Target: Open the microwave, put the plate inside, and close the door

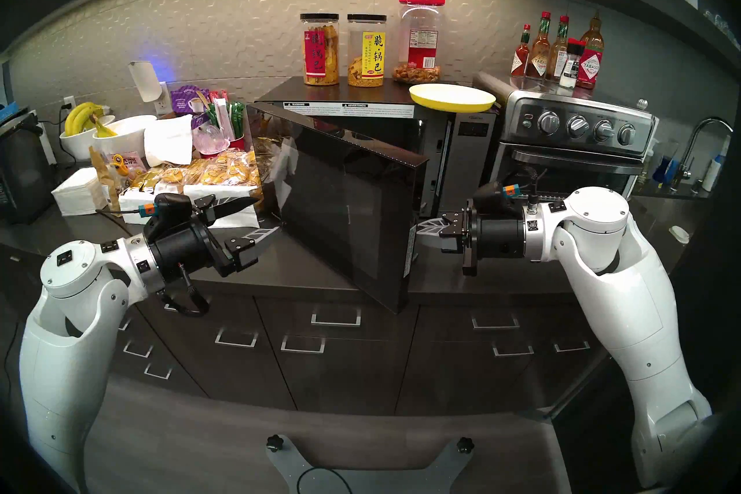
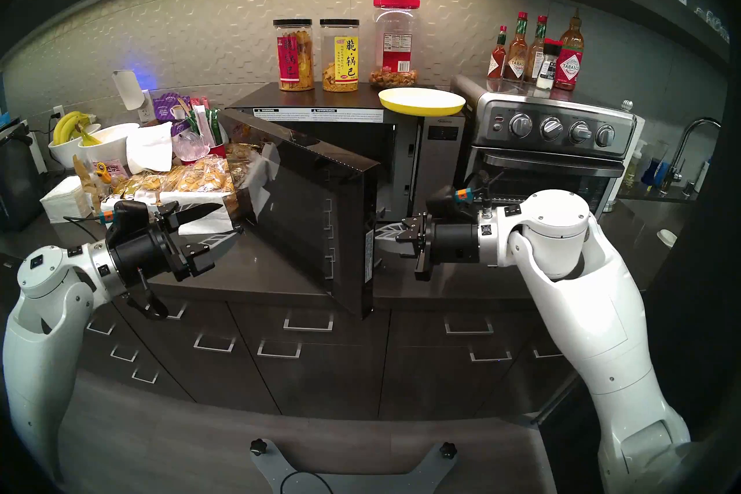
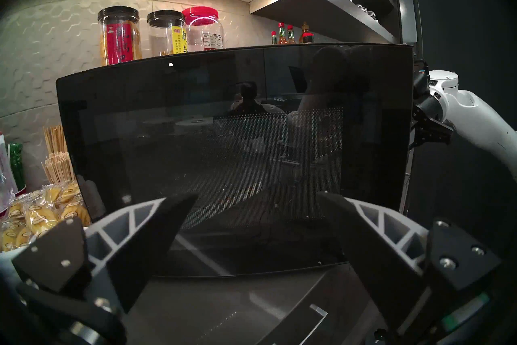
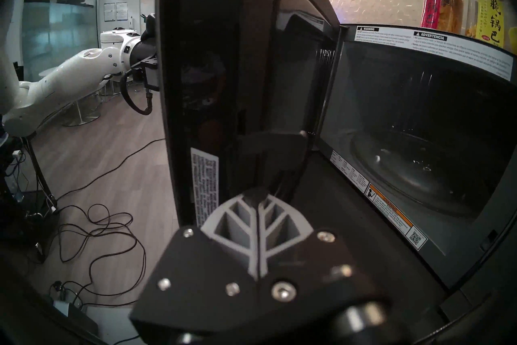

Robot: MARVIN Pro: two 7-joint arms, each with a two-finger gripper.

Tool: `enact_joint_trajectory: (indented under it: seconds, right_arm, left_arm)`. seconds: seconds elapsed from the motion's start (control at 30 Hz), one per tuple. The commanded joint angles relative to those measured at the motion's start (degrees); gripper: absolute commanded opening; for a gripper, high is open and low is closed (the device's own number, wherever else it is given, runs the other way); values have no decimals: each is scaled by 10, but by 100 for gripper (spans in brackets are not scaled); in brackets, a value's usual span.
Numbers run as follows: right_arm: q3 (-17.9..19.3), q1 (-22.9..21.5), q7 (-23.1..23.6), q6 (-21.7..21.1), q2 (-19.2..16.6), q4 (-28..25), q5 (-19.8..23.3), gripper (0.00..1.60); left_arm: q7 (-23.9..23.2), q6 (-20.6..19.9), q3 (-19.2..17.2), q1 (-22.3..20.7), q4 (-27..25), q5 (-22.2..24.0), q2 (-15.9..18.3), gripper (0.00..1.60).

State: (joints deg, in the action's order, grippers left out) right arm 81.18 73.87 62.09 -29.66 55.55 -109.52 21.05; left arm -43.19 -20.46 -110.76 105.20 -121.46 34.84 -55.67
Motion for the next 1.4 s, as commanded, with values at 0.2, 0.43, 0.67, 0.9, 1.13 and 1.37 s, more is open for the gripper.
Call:
enact_joint_trajectory:
  seconds: [0.2,0.43,0.67,0.9,1.13,1.37]
  right_arm:
    - [-23,-9,-16,-12,20,-8,-3,0]
    - [-30,-1,-19,-15,22,-18,1,0]
    - [-34,6,-20,-24,26,-34,7,0]
    - [-37,13,-24,-34,33,-49,10,0]
    - [-42,24,-31,-45,41,-64,15,0]
    - [-48,38,-41,-58,52,-83,18,0]
  left_arm:
    - [-1,0,-2,0,-6,0,2,160]
    - [-1,0,-2,0,-6,0,1,160]
    - [-1,0,-2,0,-6,0,1,160]
    - [-1,0,-2,0,-6,0,1,160]
    - [-1,0,-2,0,-6,0,1,160]
    - [-1,0,-2,0,-6,0,1,160]
